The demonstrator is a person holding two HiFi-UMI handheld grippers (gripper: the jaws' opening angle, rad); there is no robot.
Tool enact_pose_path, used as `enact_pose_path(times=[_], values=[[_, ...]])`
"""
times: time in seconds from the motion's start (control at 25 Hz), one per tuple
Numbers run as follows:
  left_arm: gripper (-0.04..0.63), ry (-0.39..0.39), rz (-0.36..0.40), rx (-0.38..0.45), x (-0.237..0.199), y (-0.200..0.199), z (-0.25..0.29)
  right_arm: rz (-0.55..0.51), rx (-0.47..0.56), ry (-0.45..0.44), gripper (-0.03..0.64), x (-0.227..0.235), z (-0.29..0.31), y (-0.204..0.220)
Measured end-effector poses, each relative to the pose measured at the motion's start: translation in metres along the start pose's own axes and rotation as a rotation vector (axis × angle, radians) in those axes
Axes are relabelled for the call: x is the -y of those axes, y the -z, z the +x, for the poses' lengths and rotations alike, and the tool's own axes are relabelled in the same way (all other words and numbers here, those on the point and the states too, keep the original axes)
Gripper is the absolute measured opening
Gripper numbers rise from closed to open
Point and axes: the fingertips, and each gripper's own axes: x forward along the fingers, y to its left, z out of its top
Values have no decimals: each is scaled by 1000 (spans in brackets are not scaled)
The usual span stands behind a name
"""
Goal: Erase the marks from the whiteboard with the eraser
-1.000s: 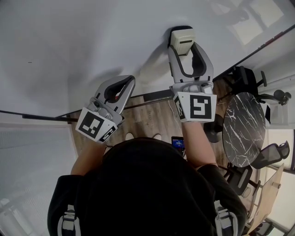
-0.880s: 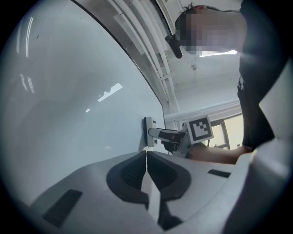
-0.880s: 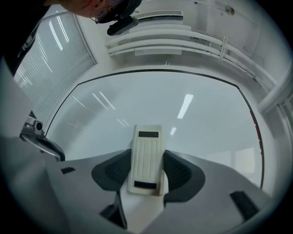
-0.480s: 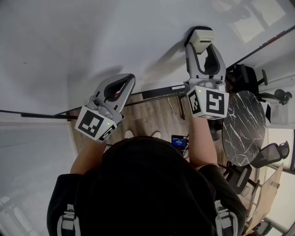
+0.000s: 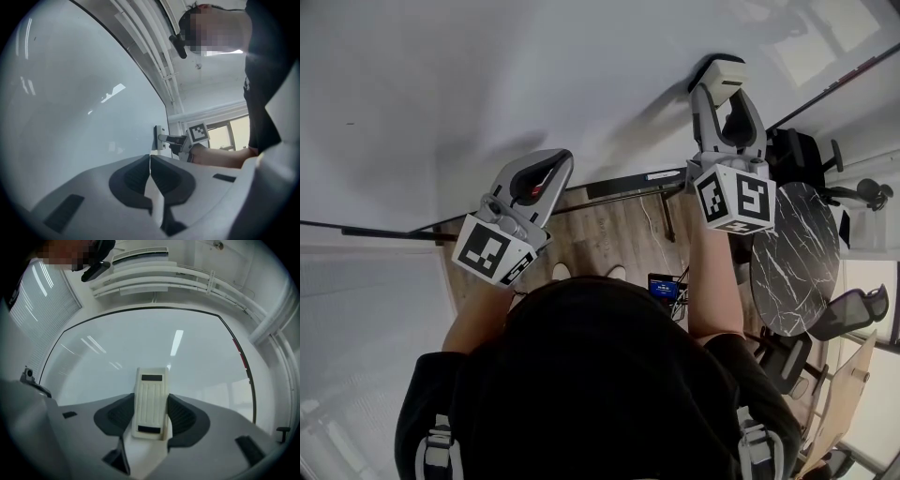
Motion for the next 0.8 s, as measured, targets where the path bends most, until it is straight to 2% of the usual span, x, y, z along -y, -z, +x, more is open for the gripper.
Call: enact_pose_path(times=[0.2, 0.4, 0.8], values=[[8, -25, 37, -4, -1, -7, -8, 19, 0, -48, 222, -12, -9, -11], [8, -72, 39, -4, -13, -8, -22, 12, 16, -135, 222, -56, -12, -20], [8, -160, 45, -13, -24, -13, -61, -75, 46, -264, 222, -131, -10, -33]])
